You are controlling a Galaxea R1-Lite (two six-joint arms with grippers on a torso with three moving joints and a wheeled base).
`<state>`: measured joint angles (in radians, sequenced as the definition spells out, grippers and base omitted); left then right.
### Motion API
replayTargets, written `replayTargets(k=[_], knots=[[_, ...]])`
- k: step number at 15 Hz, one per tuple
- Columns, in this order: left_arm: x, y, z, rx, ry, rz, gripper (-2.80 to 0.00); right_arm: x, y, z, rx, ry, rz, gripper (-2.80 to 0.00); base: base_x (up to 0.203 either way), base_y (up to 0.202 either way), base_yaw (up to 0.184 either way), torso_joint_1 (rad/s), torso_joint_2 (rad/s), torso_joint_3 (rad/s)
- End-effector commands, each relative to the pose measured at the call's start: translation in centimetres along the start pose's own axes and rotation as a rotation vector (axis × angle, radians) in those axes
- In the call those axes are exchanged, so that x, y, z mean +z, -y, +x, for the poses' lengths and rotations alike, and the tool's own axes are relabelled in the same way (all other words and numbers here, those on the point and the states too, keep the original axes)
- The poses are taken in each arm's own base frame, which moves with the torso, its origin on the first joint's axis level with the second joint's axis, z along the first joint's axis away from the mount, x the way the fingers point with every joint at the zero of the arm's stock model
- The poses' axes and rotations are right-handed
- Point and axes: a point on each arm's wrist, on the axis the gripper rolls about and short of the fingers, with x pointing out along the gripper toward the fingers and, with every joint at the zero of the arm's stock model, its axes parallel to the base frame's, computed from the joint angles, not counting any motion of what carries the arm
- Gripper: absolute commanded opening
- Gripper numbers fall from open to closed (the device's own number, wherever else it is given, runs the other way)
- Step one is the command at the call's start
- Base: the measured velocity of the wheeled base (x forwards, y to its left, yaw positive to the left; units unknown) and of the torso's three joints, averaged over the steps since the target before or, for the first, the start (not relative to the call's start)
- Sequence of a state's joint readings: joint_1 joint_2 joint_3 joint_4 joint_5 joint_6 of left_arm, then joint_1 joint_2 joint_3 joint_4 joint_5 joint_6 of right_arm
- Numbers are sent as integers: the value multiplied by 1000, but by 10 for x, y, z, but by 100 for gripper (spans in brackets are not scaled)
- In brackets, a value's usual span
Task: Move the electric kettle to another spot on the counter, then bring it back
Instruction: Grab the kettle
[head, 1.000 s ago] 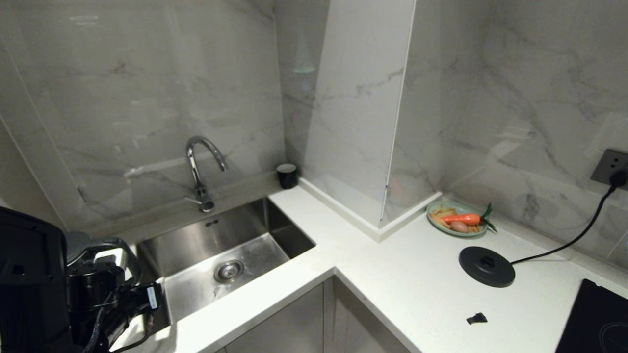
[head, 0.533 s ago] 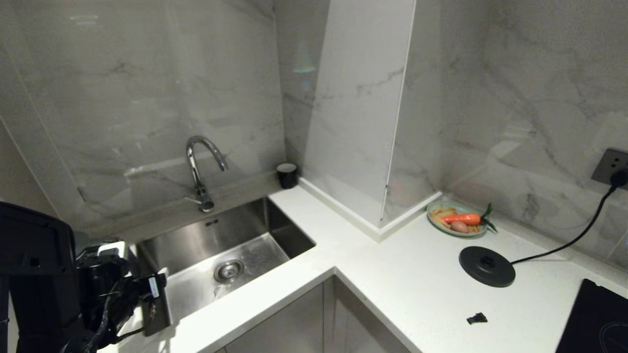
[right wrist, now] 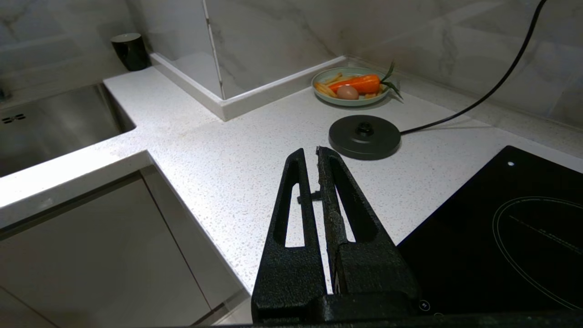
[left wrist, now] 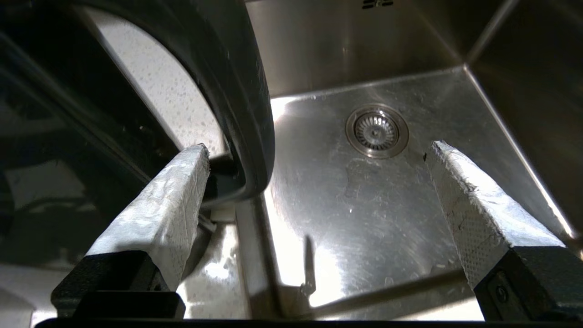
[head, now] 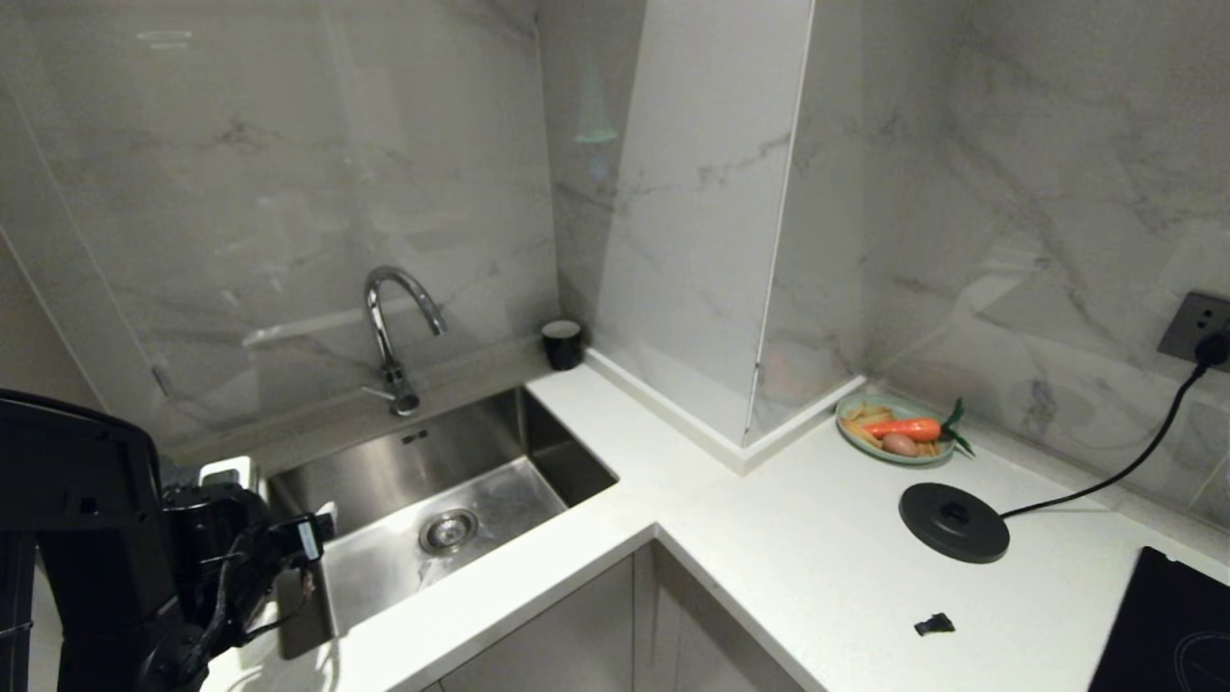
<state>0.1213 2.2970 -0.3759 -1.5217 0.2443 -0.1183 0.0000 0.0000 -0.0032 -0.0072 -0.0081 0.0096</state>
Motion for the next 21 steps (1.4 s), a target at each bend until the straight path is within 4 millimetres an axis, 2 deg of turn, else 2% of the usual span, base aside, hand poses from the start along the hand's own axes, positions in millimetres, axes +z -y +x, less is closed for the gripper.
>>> replayTargets(k=[1, 6, 13, 21], knots=[[1, 0, 7, 3, 16, -7, 0, 0, 0, 0, 0, 0, 1, -280, 0, 0, 0, 0, 0, 0], [-3, -2, 21, 18, 22, -14, 0, 0, 0, 0, 0, 0, 0, -280, 0, 0, 0, 0, 0, 0], [11, -3, 38, 26, 94, -37, 0, 0, 0, 0, 0, 0, 0, -280, 0, 0, 0, 0, 0, 0], [20, -1, 42, 28, 131, -34, 0, 0, 0, 0, 0, 0, 0, -280, 0, 0, 0, 0, 0, 0]])
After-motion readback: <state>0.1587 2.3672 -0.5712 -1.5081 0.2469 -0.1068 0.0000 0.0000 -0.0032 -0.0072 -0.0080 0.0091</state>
